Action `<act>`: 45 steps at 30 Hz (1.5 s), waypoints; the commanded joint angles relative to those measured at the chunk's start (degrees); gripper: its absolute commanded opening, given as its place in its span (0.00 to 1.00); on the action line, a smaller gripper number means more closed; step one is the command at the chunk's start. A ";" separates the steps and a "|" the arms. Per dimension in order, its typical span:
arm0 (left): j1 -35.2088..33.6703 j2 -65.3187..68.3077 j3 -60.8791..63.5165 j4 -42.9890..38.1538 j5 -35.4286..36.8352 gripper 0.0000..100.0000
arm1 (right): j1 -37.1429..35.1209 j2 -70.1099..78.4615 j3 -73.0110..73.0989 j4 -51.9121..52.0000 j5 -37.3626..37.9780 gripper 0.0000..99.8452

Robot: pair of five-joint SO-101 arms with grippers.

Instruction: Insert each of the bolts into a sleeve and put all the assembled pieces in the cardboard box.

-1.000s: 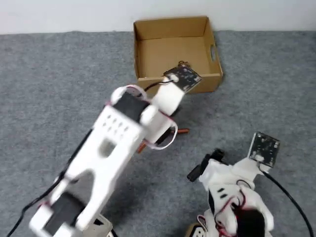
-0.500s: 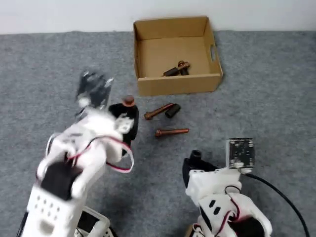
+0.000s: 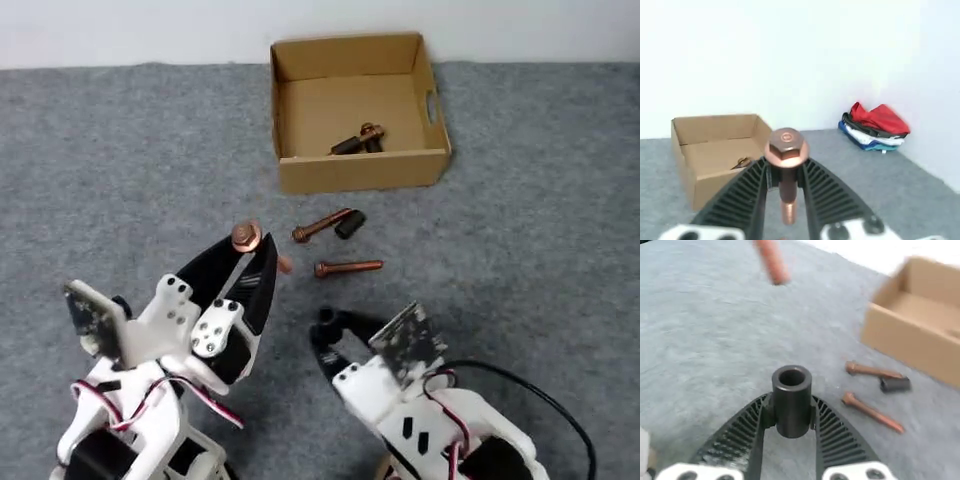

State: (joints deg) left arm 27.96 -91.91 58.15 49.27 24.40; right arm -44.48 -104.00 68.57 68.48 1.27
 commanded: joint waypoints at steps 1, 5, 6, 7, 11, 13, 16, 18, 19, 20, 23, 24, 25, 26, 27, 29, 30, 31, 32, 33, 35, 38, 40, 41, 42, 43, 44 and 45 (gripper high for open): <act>0.53 -1.67 0.31 -2.02 2.29 0.00 | -2.33 0.40 0.79 -2.77 3.25 0.01; 3.96 -1.93 1.01 -1.93 8.09 0.00 | -2.33 0.48 3.16 -6.90 3.96 0.01; 4.92 -2.02 1.63 -2.02 8.70 0.00 | -2.33 0.48 3.69 -7.96 4.84 0.01; 5.54 -2.02 2.24 -2.02 8.70 0.00 | -2.33 0.48 4.13 -8.75 5.89 0.01; 5.98 -2.02 4.00 -1.76 8.70 0.00 | -2.33 0.40 4.40 -9.98 7.38 0.01; 5.98 -2.02 4.09 -1.67 8.70 0.00 | -2.15 0.40 4.31 -9.89 7.38 0.01; 5.98 -2.02 3.91 -1.67 8.62 0.00 | -2.07 0.40 4.40 -9.63 8.26 0.01; 5.98 -2.02 3.65 -1.67 8.62 0.00 | -1.63 0.31 4.48 -9.54 8.62 0.01; 5.98 -2.02 3.38 -1.58 8.62 0.00 | -1.01 0.31 4.48 -9.54 8.53 0.01; 6.24 -2.02 2.77 -0.88 8.62 0.00 | -0.48 0.31 4.48 -9.54 8.53 0.01; 6.33 -1.93 1.01 1.67 8.53 0.00 | 1.45 0.31 4.57 -9.63 8.53 0.01; 6.33 -1.93 0.66 2.73 8.53 0.00 | 1.89 0.31 4.48 -9.80 8.62 0.01; 6.33 -1.93 0.40 3.78 8.26 0.00 | 2.07 0.31 4.48 -9.80 8.62 0.01; 6.33 -1.93 0.31 4.84 7.74 0.00 | 2.15 0.31 4.48 -9.89 8.62 0.01; 6.33 -2.02 0.31 5.63 7.65 0.00 | 2.15 0.31 4.48 -9.89 8.62 0.01; 6.33 -2.02 0.57 6.33 7.47 0.00 | 2.15 0.31 4.48 -9.89 8.62 0.01; 6.33 -2.02 0.75 6.33 7.38 0.00 | 2.15 0.31 4.48 -9.89 8.62 0.01; 6.33 -1.85 0.75 6.33 7.38 0.00 | 2.15 0.31 4.40 -9.89 8.62 0.01; 6.42 -1.76 0.75 6.33 7.38 0.00 | 2.15 0.31 4.40 -9.89 8.62 0.01; 6.68 -1.67 0.84 6.33 7.38 0.00 | 2.15 0.31 4.40 -9.89 8.62 0.01; 7.65 -1.85 1.54 6.42 7.38 0.00 | 2.07 0.31 4.22 -9.89 8.70 0.01; 8.00 -1.93 4.44 6.33 7.38 0.00 | 2.07 0.31 4.31 -10.86 10.46 0.01; 8.70 -1.93 7.16 6.33 6.68 0.00 | 2.07 0.31 4.48 -12.26 11.78 0.01; 9.67 -1.93 8.66 6.33 5.54 0.00 | 2.07 0.48 4.48 -12.88 12.13 0.01; 10.73 -2.02 9.98 6.33 4.22 0.00 | 2.07 0.48 4.48 -13.14 12.22 0.01; 11.34 -2.02 11.30 6.15 3.08 0.00 | 2.07 0.48 4.48 -13.14 12.22 0.01; 11.78 -2.02 12.35 6.15 2.29 0.00 | 2.07 0.48 4.48 -12.97 12.22 0.01; 11.87 -2.02 13.32 6.24 1.49 0.00 | 2.07 0.48 4.48 -12.88 12.22 0.01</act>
State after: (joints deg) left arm 38.42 -93.93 70.20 55.60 28.70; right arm -42.90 -103.03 73.76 57.32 12.79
